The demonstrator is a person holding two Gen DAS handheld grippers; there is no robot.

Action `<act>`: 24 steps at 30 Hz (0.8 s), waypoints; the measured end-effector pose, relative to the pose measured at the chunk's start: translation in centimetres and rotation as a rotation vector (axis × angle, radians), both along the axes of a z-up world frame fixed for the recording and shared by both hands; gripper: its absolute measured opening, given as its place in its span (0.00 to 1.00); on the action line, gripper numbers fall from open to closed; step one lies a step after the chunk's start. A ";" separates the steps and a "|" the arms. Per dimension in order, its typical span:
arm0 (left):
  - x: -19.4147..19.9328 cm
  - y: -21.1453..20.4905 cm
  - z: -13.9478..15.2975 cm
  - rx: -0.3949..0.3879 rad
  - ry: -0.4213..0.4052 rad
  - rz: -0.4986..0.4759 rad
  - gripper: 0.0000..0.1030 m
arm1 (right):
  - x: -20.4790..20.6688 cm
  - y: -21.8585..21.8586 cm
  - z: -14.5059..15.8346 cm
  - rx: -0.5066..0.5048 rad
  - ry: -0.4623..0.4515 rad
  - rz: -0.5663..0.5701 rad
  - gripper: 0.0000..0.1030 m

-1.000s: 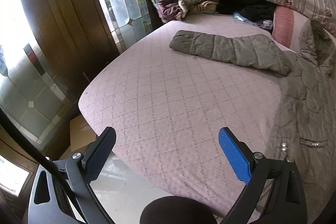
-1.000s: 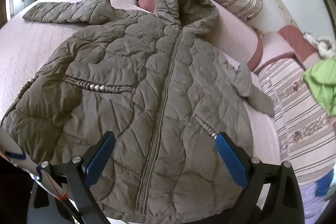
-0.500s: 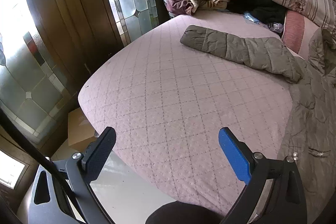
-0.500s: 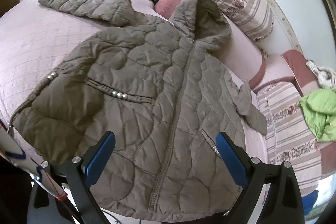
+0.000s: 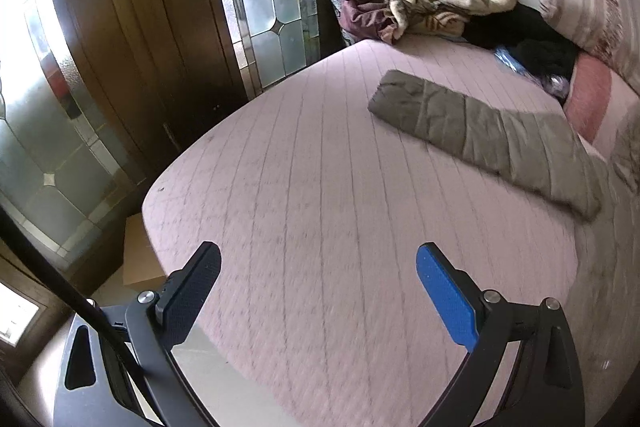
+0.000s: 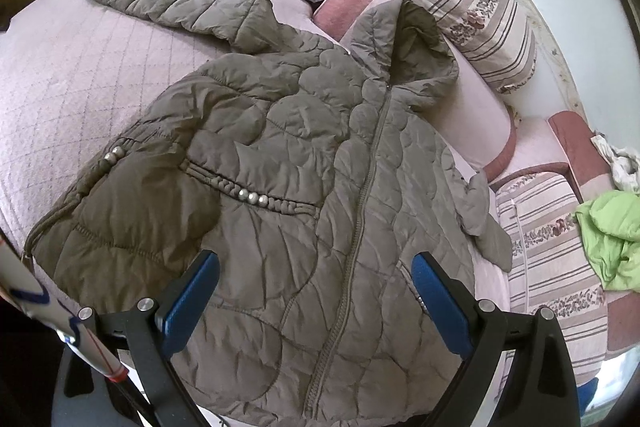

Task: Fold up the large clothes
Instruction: 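Lower the left gripper onto the coat sleeve cuff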

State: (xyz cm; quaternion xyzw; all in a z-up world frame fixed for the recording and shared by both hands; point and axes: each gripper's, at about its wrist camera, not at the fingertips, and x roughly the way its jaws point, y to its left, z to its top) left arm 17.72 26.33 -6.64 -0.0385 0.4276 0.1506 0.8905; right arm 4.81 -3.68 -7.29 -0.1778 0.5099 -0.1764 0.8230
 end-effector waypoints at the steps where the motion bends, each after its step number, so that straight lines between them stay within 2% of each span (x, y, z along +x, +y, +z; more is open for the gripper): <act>1: 0.8 0.2 0.1 -0.004 -0.004 0.007 0.95 | 0.2 -0.1 -0.1 0.001 0.003 -0.001 0.96; 8: 6.7 0.9 -0.6 -0.034 0.004 0.027 0.95 | 1.1 -0.6 -0.7 0.008 0.015 -0.013 0.96; 13: 11.2 1.4 -2.5 -0.105 0.043 0.022 0.95 | 1.9 -1.5 -1.2 0.041 0.018 -0.026 0.96; 19: 16.8 2.8 -5.9 -0.301 0.095 0.037 0.95 | 2.5 -3.0 -1.7 0.105 0.007 -0.056 0.96; 24: 20.8 3.2 -8.7 -0.505 0.121 0.040 0.95 | 2.6 -4.4 -2.4 0.118 0.005 -0.089 0.96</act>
